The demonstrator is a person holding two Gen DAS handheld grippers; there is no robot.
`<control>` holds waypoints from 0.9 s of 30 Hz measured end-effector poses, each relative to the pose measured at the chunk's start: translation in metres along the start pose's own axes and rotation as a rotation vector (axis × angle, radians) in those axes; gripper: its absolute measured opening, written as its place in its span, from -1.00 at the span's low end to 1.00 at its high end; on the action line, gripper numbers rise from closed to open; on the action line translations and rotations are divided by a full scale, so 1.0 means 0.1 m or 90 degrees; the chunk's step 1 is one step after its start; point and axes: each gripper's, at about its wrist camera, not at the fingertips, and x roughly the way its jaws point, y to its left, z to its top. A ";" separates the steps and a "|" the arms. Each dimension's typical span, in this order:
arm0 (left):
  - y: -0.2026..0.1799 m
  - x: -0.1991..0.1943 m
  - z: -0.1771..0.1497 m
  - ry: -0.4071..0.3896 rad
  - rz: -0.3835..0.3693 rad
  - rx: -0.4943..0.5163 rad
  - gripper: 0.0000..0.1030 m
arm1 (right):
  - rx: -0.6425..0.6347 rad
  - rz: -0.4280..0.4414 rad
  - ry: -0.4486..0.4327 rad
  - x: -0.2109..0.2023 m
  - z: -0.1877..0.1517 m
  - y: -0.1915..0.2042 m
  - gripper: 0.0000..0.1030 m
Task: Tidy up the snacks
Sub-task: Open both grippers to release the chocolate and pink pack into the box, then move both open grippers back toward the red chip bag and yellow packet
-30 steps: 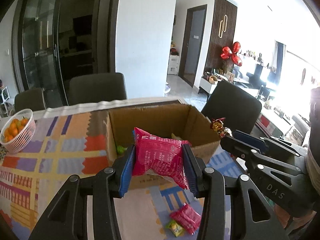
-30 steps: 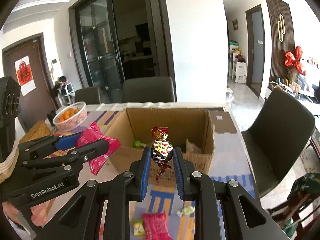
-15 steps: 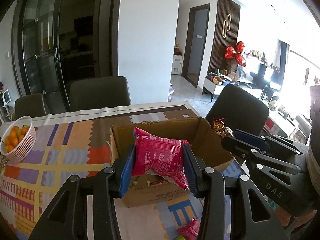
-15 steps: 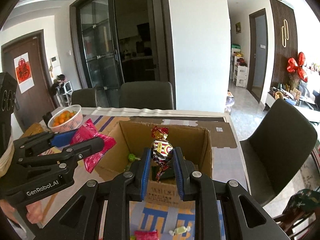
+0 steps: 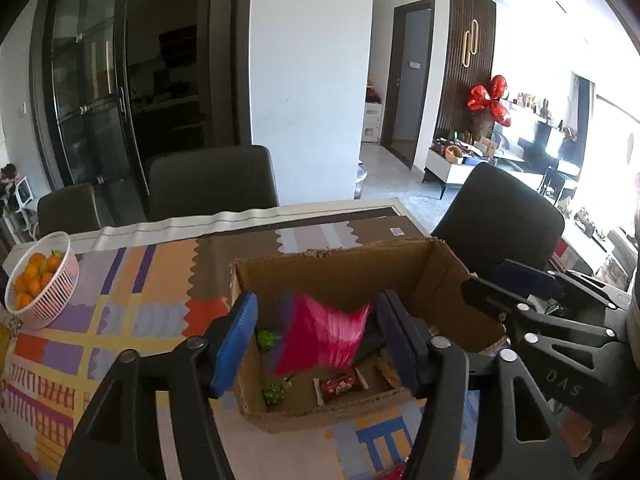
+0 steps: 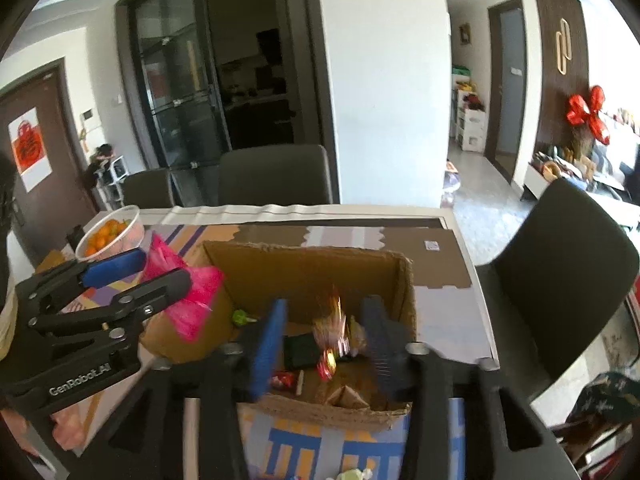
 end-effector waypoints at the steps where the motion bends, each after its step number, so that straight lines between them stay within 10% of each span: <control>1: -0.01 -0.02 -0.02 0.000 0.002 -0.001 0.26 | -0.001 -0.005 -0.005 -0.02 -0.02 -0.01 -0.09; 27: -0.42 -0.83 -0.94 -0.003 -0.037 0.053 0.26 | -0.054 0.012 -0.034 -0.85 -0.82 0.10 -0.09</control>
